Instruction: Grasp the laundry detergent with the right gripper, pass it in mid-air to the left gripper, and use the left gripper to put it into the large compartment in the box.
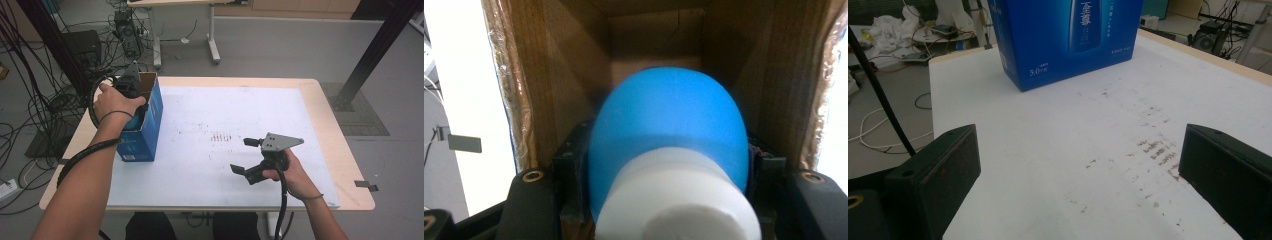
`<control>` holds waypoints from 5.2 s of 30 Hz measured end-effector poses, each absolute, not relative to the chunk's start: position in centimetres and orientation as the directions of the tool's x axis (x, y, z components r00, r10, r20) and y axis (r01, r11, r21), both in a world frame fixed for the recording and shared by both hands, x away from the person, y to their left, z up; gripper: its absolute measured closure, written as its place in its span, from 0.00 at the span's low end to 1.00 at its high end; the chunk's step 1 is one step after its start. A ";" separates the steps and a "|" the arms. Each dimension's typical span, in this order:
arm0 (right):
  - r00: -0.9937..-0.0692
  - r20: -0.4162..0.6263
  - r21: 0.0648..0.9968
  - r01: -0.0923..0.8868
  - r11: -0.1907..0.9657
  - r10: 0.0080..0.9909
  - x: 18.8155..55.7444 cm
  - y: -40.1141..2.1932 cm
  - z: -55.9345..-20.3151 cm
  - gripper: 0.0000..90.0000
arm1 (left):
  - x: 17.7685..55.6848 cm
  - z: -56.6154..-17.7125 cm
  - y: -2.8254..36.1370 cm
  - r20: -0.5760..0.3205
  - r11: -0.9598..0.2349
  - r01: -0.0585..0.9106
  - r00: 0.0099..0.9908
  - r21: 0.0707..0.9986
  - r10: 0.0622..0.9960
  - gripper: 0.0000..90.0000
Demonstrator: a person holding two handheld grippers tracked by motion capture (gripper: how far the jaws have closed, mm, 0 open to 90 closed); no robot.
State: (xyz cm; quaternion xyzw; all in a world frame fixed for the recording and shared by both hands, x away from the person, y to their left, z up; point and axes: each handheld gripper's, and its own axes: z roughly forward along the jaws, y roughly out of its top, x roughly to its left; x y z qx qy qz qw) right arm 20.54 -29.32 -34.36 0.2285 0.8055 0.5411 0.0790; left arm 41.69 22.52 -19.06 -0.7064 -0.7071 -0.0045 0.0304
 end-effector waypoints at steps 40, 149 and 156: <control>-0.885 0.120 0.907 0.282 0.313 0.450 20.8 -29.1 -34.2 0.04 | 41.5 -19.1 22.7 0.045 0.009 0.999 -0.008 -0.032 0.999 0.42; -0.891 0.126 0.900 0.288 0.327 0.437 21.3 -28.4 -34.1 0.04 | 40.6 -13.2 22.6 0.039 -0.015 1.000 0.014 0.011 0.999 0.29; -0.890 0.123 0.899 0.287 0.331 0.439 21.5 -28.5 -33.9 0.04 | 40.6 -12.2 22.1 0.039 -0.035 0.999 0.035 0.017 0.999 0.19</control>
